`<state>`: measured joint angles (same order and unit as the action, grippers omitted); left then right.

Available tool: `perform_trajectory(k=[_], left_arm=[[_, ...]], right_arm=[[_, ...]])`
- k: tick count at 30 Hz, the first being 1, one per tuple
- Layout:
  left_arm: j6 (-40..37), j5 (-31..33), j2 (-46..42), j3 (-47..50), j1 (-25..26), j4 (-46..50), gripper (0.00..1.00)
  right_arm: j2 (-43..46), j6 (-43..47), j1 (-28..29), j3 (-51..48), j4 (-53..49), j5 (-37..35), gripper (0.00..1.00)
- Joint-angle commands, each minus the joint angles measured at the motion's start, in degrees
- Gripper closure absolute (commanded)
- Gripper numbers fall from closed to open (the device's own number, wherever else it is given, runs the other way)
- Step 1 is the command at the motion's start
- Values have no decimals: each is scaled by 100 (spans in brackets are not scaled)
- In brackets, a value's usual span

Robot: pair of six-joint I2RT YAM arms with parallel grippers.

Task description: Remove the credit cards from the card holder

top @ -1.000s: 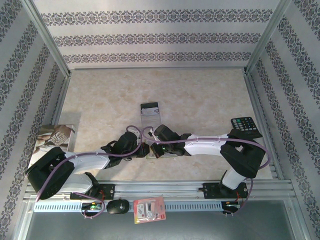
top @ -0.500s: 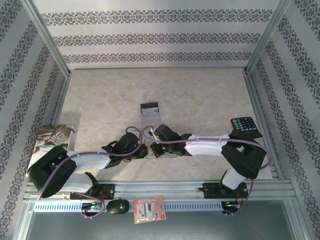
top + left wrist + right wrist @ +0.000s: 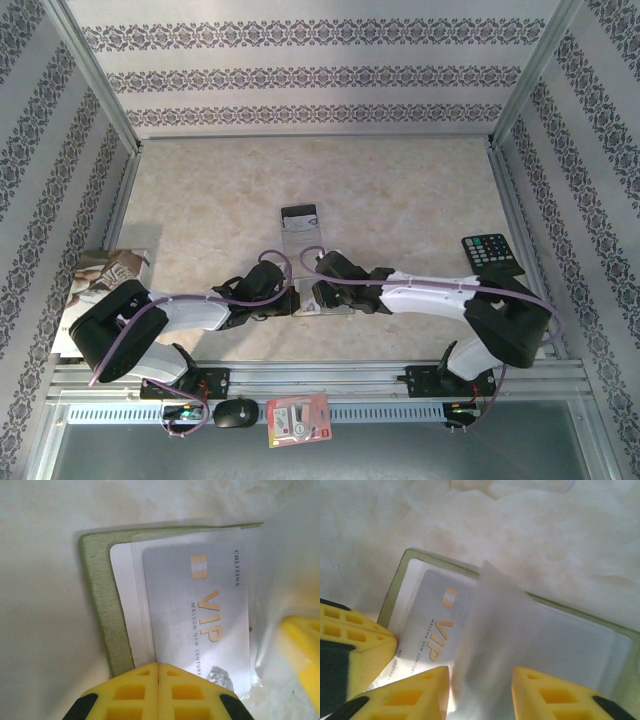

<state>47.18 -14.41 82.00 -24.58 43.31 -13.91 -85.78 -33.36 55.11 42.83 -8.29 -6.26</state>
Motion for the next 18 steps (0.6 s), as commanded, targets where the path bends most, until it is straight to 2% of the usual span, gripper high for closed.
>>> perform_trajectory(k=[1, 9, 14, 18], left_arm=[[-76, -167, 207, -3, -46, 107, 100], [-250, -11, -349, -106, -51, 640, 100], [-366, -109, -448, -368, -25, 999, 91], [-503, -127, -346, -694, 53, 1203, 89]], right_arm=[[439, -184, -2, -177, -181, -485, 59], [912, -258, -335, -395, -320, -542, 59], [1005, -244, -484, -467, -449, -596, 64], [1122, -248, -515, -559, -413, -604, 64]])
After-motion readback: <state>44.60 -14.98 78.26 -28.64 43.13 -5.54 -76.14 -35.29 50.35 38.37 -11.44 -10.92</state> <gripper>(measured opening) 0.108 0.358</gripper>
